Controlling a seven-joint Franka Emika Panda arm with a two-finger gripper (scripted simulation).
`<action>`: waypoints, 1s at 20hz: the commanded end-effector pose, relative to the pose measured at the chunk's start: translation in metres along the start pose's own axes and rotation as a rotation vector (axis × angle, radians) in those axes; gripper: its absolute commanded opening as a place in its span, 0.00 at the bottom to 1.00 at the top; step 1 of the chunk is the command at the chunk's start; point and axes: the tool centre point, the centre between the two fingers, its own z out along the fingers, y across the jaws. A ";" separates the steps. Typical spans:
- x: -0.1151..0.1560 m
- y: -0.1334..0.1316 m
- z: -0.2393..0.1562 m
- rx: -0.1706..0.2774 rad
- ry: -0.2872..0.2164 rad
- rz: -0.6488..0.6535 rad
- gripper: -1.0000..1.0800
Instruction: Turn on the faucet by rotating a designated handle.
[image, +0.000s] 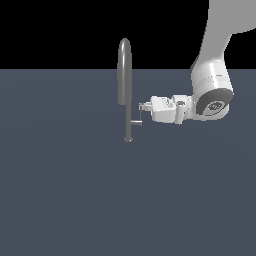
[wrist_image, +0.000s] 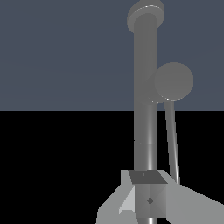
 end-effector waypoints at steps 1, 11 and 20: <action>0.000 0.003 0.000 0.000 0.000 0.000 0.00; 0.001 0.032 0.000 -0.003 -0.002 0.000 0.00; 0.012 0.051 0.000 -0.001 -0.001 -0.004 0.00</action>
